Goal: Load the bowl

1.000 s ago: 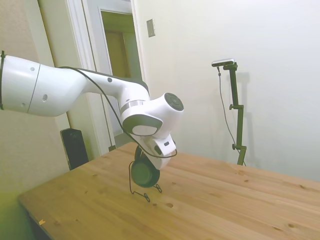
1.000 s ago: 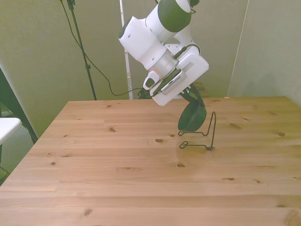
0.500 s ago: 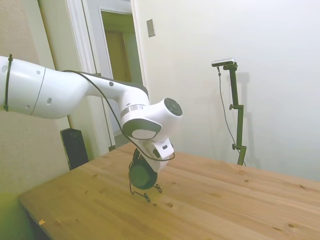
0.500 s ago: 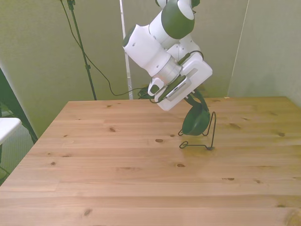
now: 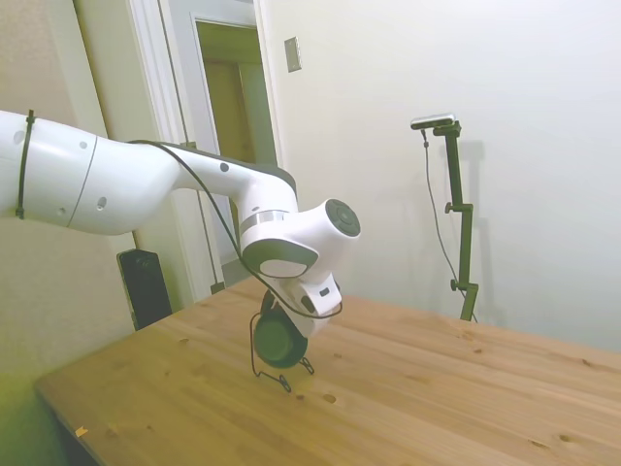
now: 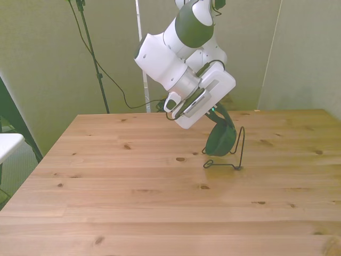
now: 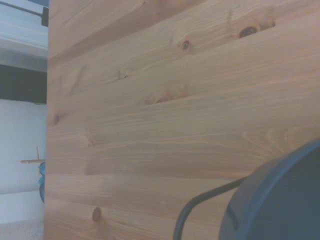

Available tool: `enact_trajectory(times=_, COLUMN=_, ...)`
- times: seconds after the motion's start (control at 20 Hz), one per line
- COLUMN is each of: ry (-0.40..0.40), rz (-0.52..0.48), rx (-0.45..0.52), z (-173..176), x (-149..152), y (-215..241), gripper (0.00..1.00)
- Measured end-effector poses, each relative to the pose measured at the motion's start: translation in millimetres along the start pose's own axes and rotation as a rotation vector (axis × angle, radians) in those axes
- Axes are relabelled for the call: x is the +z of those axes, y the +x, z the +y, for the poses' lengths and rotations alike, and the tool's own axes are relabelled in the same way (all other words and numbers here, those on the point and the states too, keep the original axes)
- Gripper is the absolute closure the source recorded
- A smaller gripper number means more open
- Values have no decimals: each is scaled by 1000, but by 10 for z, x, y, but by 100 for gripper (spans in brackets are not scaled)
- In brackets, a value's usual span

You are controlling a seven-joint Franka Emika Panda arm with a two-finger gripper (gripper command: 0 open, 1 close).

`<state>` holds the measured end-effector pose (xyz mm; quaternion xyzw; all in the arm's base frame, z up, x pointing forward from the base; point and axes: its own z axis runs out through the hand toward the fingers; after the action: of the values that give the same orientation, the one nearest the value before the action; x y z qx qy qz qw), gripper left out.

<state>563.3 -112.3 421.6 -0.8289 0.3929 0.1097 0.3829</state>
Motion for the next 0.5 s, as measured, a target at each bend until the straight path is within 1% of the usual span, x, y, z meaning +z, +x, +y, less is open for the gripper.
enact_trajectory(times=0.15, ry=9, rz=-14, rx=10, z=9, x=73, y=27, gripper=100)
enact_trajectory(times=0.5, ry=9, rz=-21, rx=8, z=-6, x=110, y=17, gripper=100)
